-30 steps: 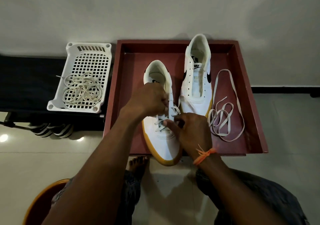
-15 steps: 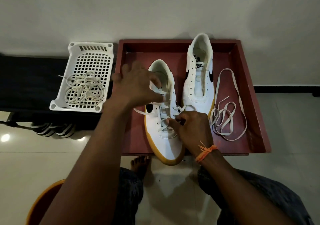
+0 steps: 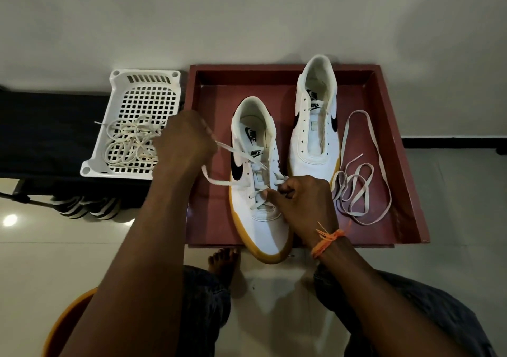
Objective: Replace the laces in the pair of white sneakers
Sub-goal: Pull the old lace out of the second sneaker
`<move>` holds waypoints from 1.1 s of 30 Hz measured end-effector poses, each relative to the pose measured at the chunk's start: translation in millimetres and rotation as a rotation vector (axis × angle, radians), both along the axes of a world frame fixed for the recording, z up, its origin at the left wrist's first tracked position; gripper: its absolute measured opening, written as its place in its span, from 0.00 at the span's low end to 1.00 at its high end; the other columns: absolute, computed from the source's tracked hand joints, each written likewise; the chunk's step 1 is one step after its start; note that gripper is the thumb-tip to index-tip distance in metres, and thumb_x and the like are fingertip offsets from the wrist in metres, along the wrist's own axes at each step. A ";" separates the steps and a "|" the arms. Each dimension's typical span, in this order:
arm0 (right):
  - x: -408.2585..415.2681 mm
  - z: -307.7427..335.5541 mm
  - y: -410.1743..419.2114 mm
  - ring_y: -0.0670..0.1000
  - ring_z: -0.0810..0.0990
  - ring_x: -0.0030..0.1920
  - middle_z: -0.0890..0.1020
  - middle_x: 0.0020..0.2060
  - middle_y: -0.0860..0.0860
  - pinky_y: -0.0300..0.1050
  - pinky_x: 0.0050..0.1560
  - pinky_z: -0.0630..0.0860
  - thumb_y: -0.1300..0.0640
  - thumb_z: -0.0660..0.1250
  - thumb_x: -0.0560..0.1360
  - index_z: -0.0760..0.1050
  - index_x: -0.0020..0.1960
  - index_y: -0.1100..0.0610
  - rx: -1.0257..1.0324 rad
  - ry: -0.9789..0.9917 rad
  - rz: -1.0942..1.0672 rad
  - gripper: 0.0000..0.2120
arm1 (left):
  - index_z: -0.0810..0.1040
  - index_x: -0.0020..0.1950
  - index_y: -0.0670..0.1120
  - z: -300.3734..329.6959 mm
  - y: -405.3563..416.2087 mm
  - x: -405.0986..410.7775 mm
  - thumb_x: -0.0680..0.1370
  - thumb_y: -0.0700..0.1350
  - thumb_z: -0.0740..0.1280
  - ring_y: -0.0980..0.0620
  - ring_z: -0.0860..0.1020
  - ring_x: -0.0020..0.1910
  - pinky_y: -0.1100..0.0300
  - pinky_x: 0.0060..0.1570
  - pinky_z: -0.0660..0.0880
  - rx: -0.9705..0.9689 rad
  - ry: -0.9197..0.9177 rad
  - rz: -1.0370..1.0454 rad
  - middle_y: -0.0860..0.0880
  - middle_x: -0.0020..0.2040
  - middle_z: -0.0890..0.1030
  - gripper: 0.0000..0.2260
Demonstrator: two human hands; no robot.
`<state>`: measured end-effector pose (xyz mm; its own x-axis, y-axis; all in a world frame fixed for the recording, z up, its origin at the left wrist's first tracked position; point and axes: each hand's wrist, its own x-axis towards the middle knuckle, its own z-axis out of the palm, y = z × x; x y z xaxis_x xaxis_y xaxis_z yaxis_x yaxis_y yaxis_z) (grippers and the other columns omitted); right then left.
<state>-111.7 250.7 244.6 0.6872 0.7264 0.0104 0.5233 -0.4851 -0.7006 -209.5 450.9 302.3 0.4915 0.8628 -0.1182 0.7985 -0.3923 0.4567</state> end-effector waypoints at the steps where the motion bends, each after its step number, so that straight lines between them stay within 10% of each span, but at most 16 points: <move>1: 0.2 -0.4 0.3 0.48 0.81 0.34 0.84 0.32 0.51 0.44 0.38 0.77 0.45 0.77 0.68 0.84 0.36 0.56 -0.008 -0.003 0.001 0.14 | 0.82 0.45 0.42 -1.2 -4.1 3.8 0.65 0.41 0.77 0.41 0.81 0.46 0.52 0.44 0.78 0.004 -0.027 -0.063 0.42 0.46 0.82 0.11; 4: 1.3 -1.3 0.1 0.48 0.81 0.34 0.85 0.33 0.51 0.40 0.38 0.75 0.45 0.77 0.68 0.84 0.38 0.56 -0.020 -0.008 0.004 0.14 | 0.79 0.54 0.50 8.3 -22.0 20.5 0.63 0.45 0.79 0.45 0.74 0.55 0.52 0.51 0.73 0.141 -0.031 -0.299 0.47 0.58 0.74 0.22; 8: 0.7 -0.1 0.4 0.49 0.81 0.34 0.84 0.33 0.52 0.42 0.38 0.74 0.47 0.77 0.69 0.84 0.38 0.57 -0.005 0.024 -0.004 0.13 | 0.80 0.44 0.52 7.8 -52.0 35.9 0.69 0.47 0.73 0.48 0.70 0.57 0.51 0.51 0.59 0.137 0.183 -0.502 0.55 0.49 0.76 0.06; 17: 1.2 2.1 1.8 0.48 0.80 0.34 0.85 0.35 0.52 0.39 0.39 0.74 0.46 0.77 0.68 0.85 0.40 0.57 -0.027 0.010 -0.002 0.14 | 0.84 0.49 0.54 1.8 -35.4 30.0 0.70 0.45 0.77 0.57 0.82 0.45 0.45 0.61 0.67 -0.176 0.029 -0.459 0.58 0.37 0.83 0.09; 21: 3.2 1.3 1.0 0.46 0.78 0.32 0.84 0.33 0.51 0.32 0.34 0.66 0.45 0.76 0.69 0.85 0.38 0.57 -0.038 -0.009 0.018 0.14 | 0.85 0.45 0.56 22.1 -18.3 18.4 0.70 0.46 0.76 0.60 0.78 0.46 0.52 0.59 0.62 -0.023 -0.056 -0.271 0.62 0.34 0.80 0.07; 26: 3.1 -2.1 -0.2 0.47 0.79 0.30 0.83 0.29 0.51 0.39 0.34 0.71 0.46 0.77 0.68 0.83 0.34 0.57 0.006 0.006 0.016 0.14 | 0.84 0.43 0.50 18.2 -6.1 4.4 0.71 0.42 0.68 0.45 0.79 0.54 0.44 0.64 0.65 0.135 0.070 0.058 0.51 0.47 0.84 0.06; 33: 3.0 1.2 0.2 0.46 0.79 0.33 0.84 0.32 0.49 0.38 0.36 0.71 0.43 0.77 0.67 0.83 0.39 0.56 -0.026 0.005 -0.001 0.15 | 0.82 0.47 0.59 6.6 -31.3 24.8 0.69 0.53 0.75 0.47 0.63 0.65 0.44 0.65 0.62 0.058 0.112 -0.420 0.52 0.58 0.67 0.09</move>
